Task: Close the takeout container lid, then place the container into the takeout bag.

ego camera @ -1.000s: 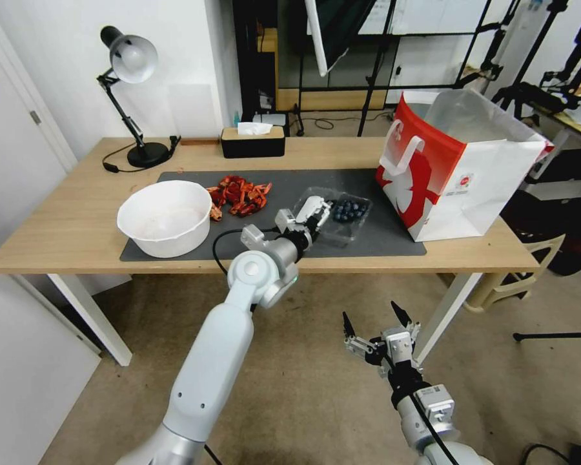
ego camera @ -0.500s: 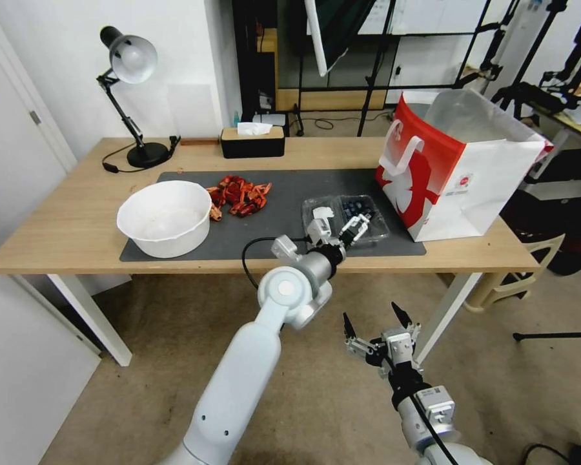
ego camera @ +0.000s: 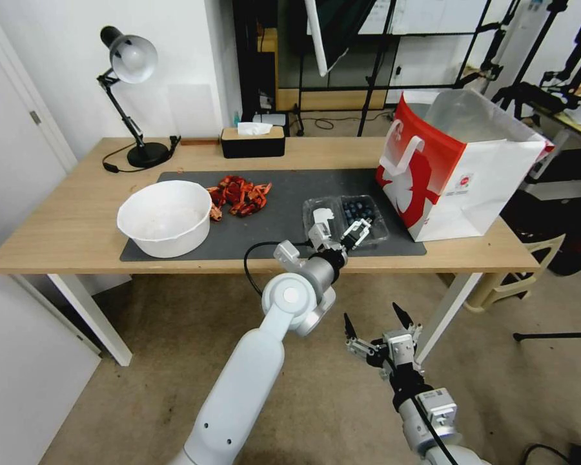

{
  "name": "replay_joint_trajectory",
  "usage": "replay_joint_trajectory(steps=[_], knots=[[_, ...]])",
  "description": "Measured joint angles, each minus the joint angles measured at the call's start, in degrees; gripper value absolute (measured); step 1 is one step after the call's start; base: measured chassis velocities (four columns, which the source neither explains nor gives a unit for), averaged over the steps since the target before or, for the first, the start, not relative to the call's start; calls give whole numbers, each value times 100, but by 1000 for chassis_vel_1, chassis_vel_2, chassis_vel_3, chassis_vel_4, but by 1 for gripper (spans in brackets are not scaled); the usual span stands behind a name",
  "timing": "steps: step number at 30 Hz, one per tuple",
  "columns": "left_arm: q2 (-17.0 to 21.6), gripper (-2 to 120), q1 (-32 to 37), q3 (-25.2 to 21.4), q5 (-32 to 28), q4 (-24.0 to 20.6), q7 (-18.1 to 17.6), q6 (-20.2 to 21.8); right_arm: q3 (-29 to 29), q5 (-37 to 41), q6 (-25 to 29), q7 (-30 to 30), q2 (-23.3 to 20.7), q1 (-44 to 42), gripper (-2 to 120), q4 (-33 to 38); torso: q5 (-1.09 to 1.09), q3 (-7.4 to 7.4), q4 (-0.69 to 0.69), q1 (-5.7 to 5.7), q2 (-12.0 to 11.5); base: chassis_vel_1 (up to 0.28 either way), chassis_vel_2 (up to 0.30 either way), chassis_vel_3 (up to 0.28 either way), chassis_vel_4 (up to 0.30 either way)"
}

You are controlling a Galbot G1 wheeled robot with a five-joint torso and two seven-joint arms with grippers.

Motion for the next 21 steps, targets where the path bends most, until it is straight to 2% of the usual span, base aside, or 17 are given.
replay_joint_trajectory(steps=[11, 21], knots=[[2, 100, 159, -69, 90, -137, -104, 0, -16, -9, 0, -5, 0, -11, 100, 0, 0, 0, 0, 0, 0, 0, 0, 0, 0], [2, 100, 160, -176, -157, -310, -576, 264, -39, -9, 19, -5, 0, -11, 100, -12, 0, 1, 0, 0, 0, 0, 0, 0, 0]])
